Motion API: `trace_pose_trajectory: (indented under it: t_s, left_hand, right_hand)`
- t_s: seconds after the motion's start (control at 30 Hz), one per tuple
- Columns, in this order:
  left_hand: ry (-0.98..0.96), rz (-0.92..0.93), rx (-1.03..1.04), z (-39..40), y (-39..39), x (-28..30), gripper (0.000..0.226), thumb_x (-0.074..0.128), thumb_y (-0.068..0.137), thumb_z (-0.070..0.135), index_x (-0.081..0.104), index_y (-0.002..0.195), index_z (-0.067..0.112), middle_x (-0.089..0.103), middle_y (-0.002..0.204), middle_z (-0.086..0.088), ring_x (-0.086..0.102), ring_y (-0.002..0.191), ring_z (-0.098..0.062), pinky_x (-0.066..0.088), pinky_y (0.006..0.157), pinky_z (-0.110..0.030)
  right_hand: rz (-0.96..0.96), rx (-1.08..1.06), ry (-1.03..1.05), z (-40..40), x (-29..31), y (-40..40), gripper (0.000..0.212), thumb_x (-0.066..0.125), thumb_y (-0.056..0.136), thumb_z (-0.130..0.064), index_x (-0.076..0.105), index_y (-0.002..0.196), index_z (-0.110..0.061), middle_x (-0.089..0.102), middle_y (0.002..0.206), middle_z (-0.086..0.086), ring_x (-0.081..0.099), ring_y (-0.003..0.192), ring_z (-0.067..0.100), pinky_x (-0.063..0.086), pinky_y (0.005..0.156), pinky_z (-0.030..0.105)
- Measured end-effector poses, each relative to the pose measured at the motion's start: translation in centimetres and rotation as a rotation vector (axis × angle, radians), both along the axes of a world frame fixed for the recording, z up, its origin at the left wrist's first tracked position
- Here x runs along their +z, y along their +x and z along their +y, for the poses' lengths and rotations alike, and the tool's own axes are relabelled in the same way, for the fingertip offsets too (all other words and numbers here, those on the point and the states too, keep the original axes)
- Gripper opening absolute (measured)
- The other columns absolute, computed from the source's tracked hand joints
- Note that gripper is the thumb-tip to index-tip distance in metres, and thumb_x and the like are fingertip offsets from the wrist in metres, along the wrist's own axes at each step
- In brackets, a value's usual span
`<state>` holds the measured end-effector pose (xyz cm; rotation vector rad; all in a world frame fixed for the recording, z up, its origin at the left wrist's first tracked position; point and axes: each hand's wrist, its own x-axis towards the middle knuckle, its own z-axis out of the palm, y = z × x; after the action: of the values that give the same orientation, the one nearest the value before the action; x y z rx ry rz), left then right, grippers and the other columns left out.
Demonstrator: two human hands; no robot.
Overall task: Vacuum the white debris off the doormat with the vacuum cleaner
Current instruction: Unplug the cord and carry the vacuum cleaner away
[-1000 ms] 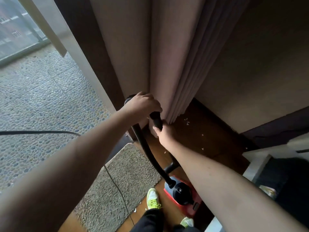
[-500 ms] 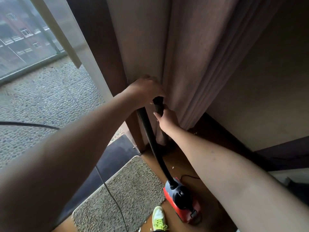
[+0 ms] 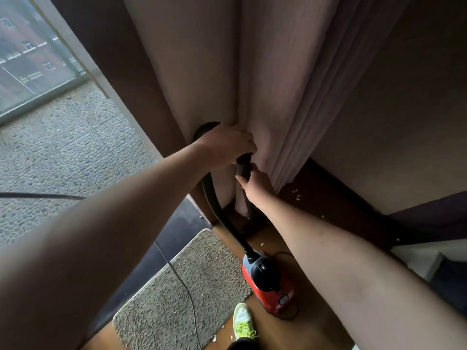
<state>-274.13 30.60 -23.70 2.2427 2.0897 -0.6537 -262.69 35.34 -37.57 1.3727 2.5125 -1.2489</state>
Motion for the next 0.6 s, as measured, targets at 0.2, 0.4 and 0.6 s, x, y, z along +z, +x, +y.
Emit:
trace_pose_trajectory:
  t_s: [0.2, 0.4, 0.6]
  left_hand:
    - [0.006, 0.187, 0.032, 0.1, 1.4, 0.3, 0.036, 0.058, 0.092, 0.026, 0.053, 0.128, 0.029, 0.056, 0.129, 0.003, 0.048, 0.125, -0.025, 0.032, 0.106, -0.043]
    - [-0.093, 0.379, 0.073, 0.0, 5.0, -0.4, 0.03, 0.056, 0.092, 0.019, 0.062, 0.121, 0.026, 0.063, 0.121, 0.004, 0.052, 0.12, -0.025, 0.033, 0.105, -0.047]
    - [-0.107, 0.485, 0.029, -1.4, 7.9, -1.5, 0.033, 0.052, 0.096, 0.023, 0.059, 0.129, 0.023, 0.058, 0.131, 0.0, 0.049, 0.126, -0.027, 0.024, 0.111, -0.055]
  right_hand:
    - [-0.026, 0.048, -0.133, 0.9, 0.4, 0.9, 0.06, 0.058, 0.098, -0.027, 0.029, 0.149, -0.022, 0.057, 0.137, 0.013, 0.058, 0.119, 0.035, 0.052, 0.095, 0.045]
    - [-0.058, 0.082, -0.199, 1.2, 0.4, 4.7, 0.067, 0.058, 0.098, -0.025, 0.023, 0.155, -0.026, 0.045, 0.149, 0.009, 0.049, 0.131, 0.03, 0.045, 0.104, 0.038]
    - [-0.049, 0.053, -0.294, -0.1, 0.0, 9.4, 0.06, 0.055, 0.099, -0.017, 0.029, 0.154, -0.022, 0.05, 0.146, 0.002, 0.05, 0.13, 0.023, 0.043, 0.104, 0.033]
